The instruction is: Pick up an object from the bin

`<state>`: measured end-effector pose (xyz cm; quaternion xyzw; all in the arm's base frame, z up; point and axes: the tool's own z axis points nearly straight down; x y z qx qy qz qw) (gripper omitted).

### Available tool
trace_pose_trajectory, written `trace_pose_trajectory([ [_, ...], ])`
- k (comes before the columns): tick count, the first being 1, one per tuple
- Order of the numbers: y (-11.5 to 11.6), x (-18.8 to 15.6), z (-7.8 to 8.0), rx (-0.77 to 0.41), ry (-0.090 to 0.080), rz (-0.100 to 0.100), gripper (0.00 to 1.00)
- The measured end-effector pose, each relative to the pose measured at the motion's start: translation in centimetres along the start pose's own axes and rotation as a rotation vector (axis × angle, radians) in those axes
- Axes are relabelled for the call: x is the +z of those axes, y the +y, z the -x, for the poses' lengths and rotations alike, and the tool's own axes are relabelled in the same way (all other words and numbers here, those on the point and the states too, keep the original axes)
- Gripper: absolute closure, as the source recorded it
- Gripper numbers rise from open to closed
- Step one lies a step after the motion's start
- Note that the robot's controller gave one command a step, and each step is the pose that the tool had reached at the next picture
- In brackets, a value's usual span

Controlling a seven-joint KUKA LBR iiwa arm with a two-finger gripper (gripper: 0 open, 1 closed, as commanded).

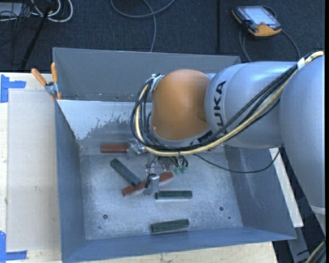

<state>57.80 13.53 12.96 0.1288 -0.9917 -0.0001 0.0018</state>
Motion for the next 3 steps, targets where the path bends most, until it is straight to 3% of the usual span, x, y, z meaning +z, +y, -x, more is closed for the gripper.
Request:
trace_pose_trajectory([
  [1, -1.3, 0.9, 0.6, -0.003, -0.004, 0.000, 0.00],
  [2, -5.3, 6.2, -0.9, 0.023, 0.002, 0.001, 0.00],
  [3, -4.6, 5.9, 0.4, 0.057, -0.004, 0.001, 1.00],
])
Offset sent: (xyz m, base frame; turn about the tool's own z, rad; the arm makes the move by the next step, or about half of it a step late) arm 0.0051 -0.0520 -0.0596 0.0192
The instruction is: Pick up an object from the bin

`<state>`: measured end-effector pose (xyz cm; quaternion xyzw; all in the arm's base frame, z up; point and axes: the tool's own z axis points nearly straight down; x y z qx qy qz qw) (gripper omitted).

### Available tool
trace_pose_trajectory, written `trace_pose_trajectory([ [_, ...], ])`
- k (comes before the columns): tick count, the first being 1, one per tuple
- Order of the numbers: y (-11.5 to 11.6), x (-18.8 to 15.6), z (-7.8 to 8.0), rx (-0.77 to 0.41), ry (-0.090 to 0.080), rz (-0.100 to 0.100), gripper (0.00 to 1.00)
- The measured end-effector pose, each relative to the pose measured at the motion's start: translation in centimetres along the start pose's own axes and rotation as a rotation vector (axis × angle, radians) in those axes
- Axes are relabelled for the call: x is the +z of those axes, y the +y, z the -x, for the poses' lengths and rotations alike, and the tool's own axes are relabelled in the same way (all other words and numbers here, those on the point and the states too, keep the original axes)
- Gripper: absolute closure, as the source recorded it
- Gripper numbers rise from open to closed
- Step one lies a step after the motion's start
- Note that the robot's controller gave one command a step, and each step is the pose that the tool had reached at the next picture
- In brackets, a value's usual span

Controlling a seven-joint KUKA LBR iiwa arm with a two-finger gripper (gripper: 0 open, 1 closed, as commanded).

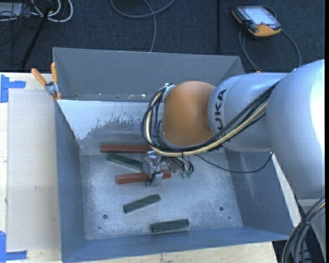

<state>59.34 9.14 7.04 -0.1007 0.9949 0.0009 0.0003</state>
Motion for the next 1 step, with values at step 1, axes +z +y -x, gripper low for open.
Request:
trace_pose_trajectory([
  [1, 0.00, 0.00, 0.00, 0.000, 0.000, 0.000, 1.00],
])
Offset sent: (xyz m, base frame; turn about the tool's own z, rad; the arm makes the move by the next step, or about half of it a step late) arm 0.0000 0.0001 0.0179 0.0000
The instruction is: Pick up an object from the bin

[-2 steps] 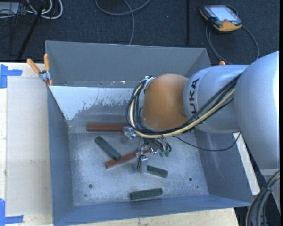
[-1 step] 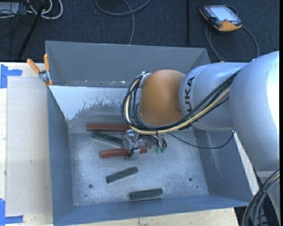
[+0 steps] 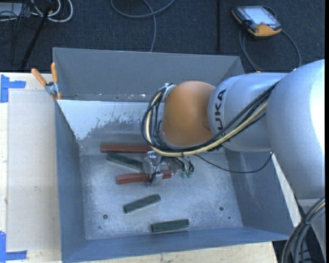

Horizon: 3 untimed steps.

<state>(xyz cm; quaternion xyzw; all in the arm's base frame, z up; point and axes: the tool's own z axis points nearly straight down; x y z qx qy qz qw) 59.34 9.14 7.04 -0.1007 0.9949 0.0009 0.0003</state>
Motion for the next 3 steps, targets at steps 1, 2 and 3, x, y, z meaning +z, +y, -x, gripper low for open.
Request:
trace_pose_trajectory([
  [1, 0.0, -0.1, 0.0, 0.000, 0.001, 0.000, 1.00],
  [2, 0.0, -0.8, -0.1, 0.001, 0.002, 0.000, 1.00],
  [3, 0.0, -1.6, -0.1, 0.002, 0.002, -0.001, 1.00],
])
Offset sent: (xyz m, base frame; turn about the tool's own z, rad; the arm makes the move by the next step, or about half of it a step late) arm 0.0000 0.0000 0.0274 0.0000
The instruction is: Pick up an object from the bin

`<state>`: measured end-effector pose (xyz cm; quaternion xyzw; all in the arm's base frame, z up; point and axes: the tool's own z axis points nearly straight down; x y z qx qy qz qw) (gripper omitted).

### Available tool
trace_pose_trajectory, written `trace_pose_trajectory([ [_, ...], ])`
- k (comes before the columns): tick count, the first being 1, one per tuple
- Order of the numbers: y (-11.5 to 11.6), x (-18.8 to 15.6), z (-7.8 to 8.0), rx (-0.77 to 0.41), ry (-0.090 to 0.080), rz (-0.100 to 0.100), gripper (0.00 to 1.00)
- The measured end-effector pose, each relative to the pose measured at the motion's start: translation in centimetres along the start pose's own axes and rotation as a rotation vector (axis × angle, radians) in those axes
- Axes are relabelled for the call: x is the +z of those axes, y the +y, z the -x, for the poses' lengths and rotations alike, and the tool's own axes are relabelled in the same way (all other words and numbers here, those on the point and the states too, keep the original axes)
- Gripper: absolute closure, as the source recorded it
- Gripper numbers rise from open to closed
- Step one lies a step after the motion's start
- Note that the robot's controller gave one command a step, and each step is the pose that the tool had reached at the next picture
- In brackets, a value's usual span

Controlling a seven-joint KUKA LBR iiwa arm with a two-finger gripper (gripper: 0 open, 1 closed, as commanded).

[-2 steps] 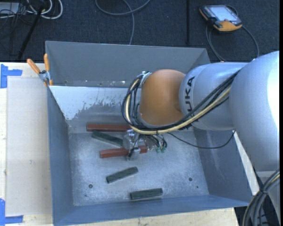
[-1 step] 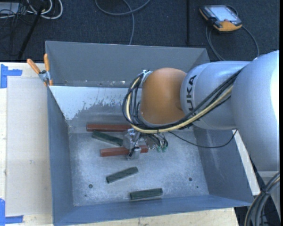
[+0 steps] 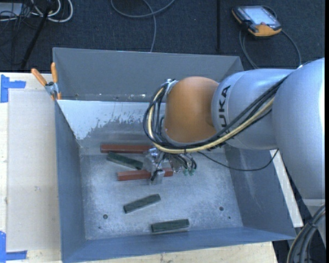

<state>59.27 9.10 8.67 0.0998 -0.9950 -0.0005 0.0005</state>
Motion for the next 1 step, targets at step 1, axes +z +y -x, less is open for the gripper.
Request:
trace_pose_trajectory([
  [1, 0.01, -0.98, -0.02, 0.001, 0.000, 0.000, 1.00],
])
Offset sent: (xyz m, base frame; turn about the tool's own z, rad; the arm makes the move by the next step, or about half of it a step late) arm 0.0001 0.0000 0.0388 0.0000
